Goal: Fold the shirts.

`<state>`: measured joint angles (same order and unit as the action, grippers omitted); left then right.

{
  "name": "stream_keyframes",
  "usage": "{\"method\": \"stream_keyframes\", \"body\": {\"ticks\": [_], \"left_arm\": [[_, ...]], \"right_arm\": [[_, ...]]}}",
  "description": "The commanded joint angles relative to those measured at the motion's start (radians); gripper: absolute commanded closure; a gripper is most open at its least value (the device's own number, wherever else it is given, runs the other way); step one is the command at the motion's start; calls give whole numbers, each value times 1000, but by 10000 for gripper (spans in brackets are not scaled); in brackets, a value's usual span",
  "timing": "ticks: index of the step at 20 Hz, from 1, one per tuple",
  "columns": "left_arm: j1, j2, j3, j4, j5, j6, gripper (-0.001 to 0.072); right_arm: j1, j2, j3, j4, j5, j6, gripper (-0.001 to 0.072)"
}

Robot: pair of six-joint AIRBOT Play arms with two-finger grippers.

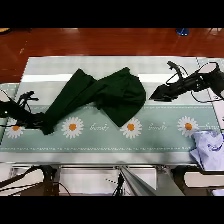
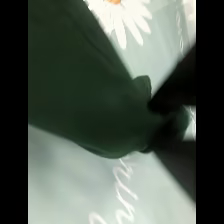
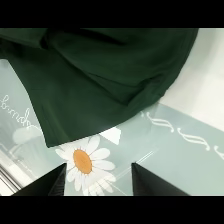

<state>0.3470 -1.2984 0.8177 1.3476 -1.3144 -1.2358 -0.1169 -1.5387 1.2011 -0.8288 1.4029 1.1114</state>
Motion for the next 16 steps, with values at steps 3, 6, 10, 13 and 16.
{"method": "stream_keyframes", "body": {"ticks": [3,6,10,13,16], "left_arm": [[2,-32,-1,-78,1,110,679],[2,-18,2,-108,-14,155,679],[9,18,23,-186,-13,197,679],[10,37,49,-219,-14,203,679],[10,45,63,-251,-14,217,678]], "right_arm": [[2,0,-19,-18,-5,52,222],[81,0,-101,-19,-96,93,222],[274,0,-180,-18,-276,126,187],[305,0,-208,-18,-306,174,164],[317,0,-224,11,-348,194,178]]}}
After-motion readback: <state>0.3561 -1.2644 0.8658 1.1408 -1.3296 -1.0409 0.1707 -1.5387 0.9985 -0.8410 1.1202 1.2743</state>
